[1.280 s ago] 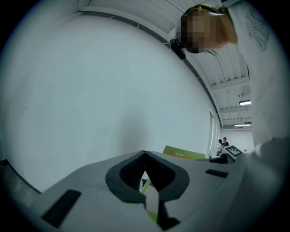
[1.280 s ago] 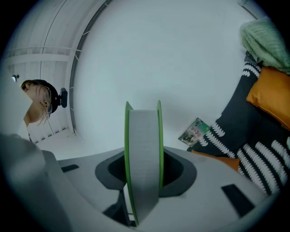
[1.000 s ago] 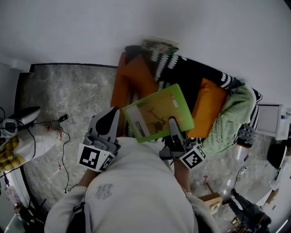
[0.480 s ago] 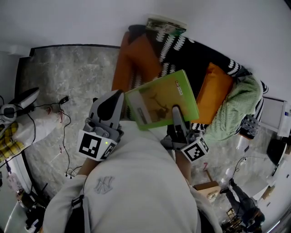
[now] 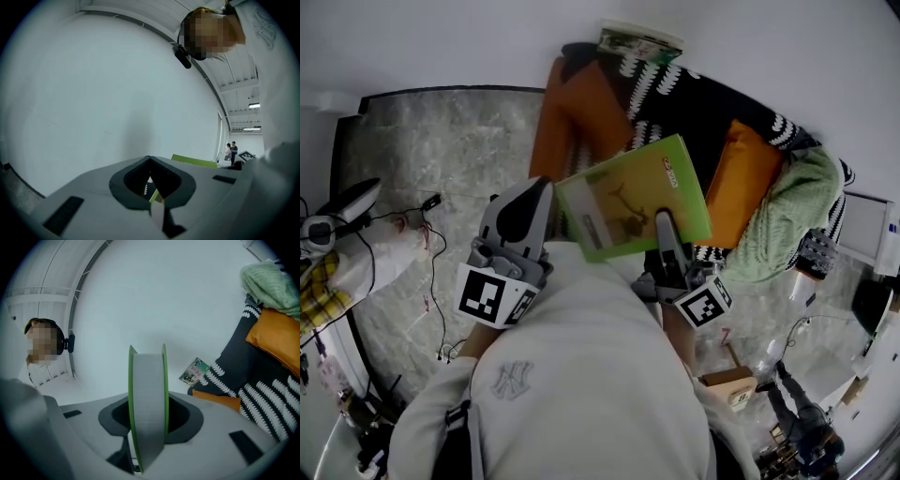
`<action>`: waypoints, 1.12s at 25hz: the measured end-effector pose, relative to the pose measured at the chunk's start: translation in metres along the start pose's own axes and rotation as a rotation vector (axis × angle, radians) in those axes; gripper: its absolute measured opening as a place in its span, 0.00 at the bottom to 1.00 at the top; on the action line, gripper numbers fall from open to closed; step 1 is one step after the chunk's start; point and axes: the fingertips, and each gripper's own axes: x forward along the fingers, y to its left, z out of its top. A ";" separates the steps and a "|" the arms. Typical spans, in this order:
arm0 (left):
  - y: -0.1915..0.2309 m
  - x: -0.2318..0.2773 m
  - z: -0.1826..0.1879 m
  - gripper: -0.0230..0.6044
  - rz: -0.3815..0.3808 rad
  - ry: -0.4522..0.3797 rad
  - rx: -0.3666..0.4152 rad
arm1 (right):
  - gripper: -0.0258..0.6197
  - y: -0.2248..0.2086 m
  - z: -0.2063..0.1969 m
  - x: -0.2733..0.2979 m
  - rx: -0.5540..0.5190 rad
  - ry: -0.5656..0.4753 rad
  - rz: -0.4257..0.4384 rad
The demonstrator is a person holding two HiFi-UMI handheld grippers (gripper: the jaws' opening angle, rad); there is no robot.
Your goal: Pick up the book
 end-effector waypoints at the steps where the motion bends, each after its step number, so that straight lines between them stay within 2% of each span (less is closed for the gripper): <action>1: 0.000 0.000 0.001 0.04 -0.001 -0.001 0.001 | 0.27 0.000 0.000 0.000 0.000 0.001 -0.001; 7: 0.015 -0.008 0.010 0.04 0.012 -0.002 0.022 | 0.27 0.003 0.002 0.002 -0.002 0.000 -0.017; 15: 0.065 -0.040 0.011 0.04 0.123 0.006 0.050 | 0.27 0.003 0.004 0.001 -0.049 -0.016 -0.035; 28: 0.065 -0.036 0.016 0.04 0.134 0.002 0.069 | 0.27 0.001 0.002 0.000 -0.016 -0.010 -0.039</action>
